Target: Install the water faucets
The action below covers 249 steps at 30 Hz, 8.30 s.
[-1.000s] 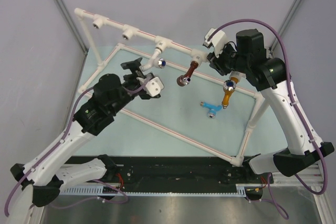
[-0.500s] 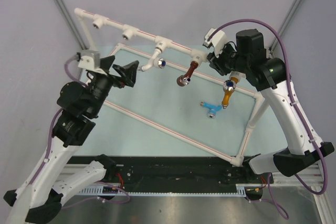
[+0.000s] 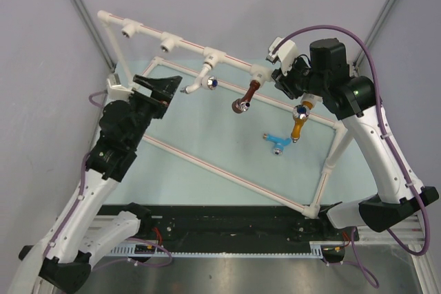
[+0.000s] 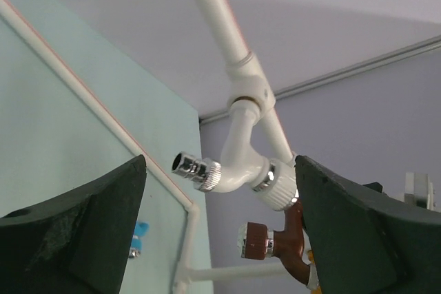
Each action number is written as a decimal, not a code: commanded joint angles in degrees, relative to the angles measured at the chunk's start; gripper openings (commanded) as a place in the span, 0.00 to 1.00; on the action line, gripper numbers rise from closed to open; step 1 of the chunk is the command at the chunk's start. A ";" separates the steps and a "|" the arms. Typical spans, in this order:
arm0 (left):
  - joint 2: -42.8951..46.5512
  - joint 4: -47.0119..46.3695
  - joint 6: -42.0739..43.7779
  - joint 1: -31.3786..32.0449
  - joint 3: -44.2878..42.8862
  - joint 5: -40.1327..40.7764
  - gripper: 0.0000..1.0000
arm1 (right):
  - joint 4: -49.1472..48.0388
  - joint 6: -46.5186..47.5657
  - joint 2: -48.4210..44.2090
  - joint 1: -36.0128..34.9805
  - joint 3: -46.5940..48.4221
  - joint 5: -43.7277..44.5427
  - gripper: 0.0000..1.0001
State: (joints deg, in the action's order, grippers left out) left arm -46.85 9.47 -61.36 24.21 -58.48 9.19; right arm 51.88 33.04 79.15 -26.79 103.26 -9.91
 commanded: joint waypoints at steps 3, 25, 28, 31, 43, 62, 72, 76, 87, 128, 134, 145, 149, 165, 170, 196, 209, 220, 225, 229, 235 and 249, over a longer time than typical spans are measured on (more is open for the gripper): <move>-2.54 -4.29 -15.44 -1.00 3.19 -7.16 0.90 | 1.91 -4.47 0.65 -0.55 -1.57 2.53 0.00; -7.47 -15.36 -18.80 -1.00 6.36 -12.53 0.10 | 1.38 -4.12 -0.32 -0.37 -2.37 2.88 0.00; -7.20 -15.02 -14.33 -1.00 5.57 -11.92 0.00 | 1.30 -4.12 -0.32 -0.37 -2.45 2.79 0.00; -7.73 -13.00 -5.72 -1.00 2.94 -10.78 0.00 | 1.30 -4.12 -0.40 -0.37 -2.45 2.79 0.00; -14.49 -2.89 41.55 3.03 -10.95 -14.47 0.00 | 1.30 -4.38 -0.49 -0.55 -2.45 2.79 0.00; -22.58 8.01 123.22 32.39 -9.29 16.82 0.01 | 1.65 -4.30 0.03 -1.16 -2.19 3.32 0.00; -19.34 9.07 115.17 32.75 -13.94 13.14 0.55 | 1.56 -4.38 0.04 -1.16 -2.28 3.50 0.00; -15.83 6.09 104.12 32.66 -16.05 8.22 0.78 | 1.65 -4.38 0.30 -1.25 -2.28 3.50 0.00; -7.91 -5.60 59.03 26.96 -17.90 10.05 0.93 | 1.65 -4.38 0.74 -1.34 -2.10 3.23 0.00; -7.82 -11.42 4.74 3.65 0.92 -11.75 0.00 | 1.30 -4.21 0.12 -1.69 -2.98 3.85 0.00; -8.00 -6.23 29.42 6.20 -4.00 -9.37 0.00 | 1.30 -4.21 0.12 -1.69 -2.98 3.85 0.00; -10.89 1.25 87.70 20.87 -8.76 9.61 0.00 | 1.38 -4.21 0.56 -1.69 -2.63 3.85 0.00; -11.68 1.60 103.32 23.34 -8.32 11.81 0.02 | 1.39 -4.12 0.91 -1.69 -2.36 3.93 0.00; -5.89 -1.39 112.80 29.41 -10.33 7.52 0.93 | 1.65 -4.21 1.53 -1.78 -2.01 4.11 0.00; -0.54 -2.61 94.82 29.41 -12.98 -1.19 1.00 | 1.82 -4.30 1.88 -1.78 -1.75 4.11 0.00; 3.00 -5.61 -19.57 1.37 5.83 -1.10 0.93 | 2.35 -4.21 2.32 -2.83 -1.22 4.46 0.00; -3.60 -13.68 -29.95 -0.04 9.52 -8.66 0.82 | 2.18 -4.21 1.79 -2.57 -1.66 4.90 0.00; -4.83 -18.00 -31.45 -1.88 10.75 -8.75 0.54 | 1.82 -3.94 1.00 -2.31 -2.36 4.82 0.00; -4.39 -18.09 -28.29 -3.37 10.05 -8.75 0.32 | 1.65 -3.94 0.83 -2.22 -2.54 4.81 0.00; -4.83 -15.54 -18.66 -3.73 6.64 -7.70 0.20 | 1.65 -3.86 0.74 -2.31 -2.54 4.73 0.00; -7.55 -10.36 2.51 -3.73 -1.53 -7.52 0.07 | 1.30 -3.86 0.21 -2.31 -3.07 4.73 0.00; -11.77 0.80 55.18 2.42 -16.40 -7.71 0.00 | 1.38 -3.94 0.39 -2.22 -3.07 4.64 0.00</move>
State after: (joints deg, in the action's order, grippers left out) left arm -59.02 14.26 -32.73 22.63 -68.86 -0.14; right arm 48.21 33.23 79.11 -28.91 101.54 -7.99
